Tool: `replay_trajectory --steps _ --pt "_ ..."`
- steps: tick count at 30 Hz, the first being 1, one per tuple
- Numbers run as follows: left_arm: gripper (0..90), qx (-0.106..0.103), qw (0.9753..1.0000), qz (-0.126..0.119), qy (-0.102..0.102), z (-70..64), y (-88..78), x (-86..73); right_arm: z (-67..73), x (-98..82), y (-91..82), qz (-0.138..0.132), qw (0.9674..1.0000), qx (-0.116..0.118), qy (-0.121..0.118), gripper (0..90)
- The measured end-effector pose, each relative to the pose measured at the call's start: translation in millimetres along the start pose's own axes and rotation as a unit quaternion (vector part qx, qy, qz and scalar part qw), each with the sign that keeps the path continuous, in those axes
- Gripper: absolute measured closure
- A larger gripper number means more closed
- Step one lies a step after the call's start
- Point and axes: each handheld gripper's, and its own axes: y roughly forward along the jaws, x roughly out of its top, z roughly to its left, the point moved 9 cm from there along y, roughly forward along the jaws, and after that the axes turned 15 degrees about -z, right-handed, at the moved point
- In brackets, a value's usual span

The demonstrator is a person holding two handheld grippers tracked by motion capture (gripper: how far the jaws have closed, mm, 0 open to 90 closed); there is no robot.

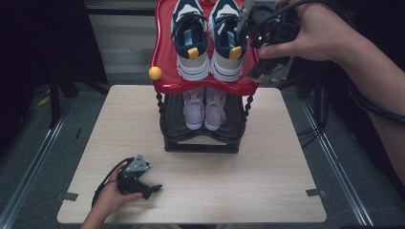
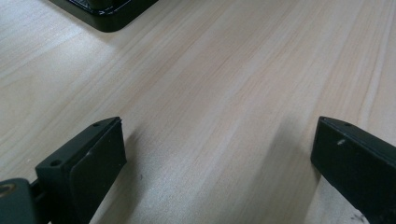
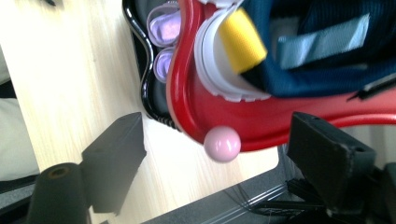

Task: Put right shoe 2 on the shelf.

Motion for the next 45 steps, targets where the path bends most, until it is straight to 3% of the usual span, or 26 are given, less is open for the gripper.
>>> replay_trajectory --steps 16,27,45 --pt "2.6 0.000 1.0000 0.000 -0.001 0.0 -0.1 -0.1 13.4 -29.9 -5.4 0.013 0.9994 0.020 0.023 16.9" --pt "2.6 0.000 1.0000 0.000 0.000 0.0 -0.1 -0.1 21.2 -52.7 -3.3 0.040 0.9976 0.040 0.041 17.2" --pt "2.6 0.000 1.0000 0.001 0.000 0.0 -0.1 -0.1 38.7 -84.5 1.4 0.041 0.9954 0.059 0.063 17.5"
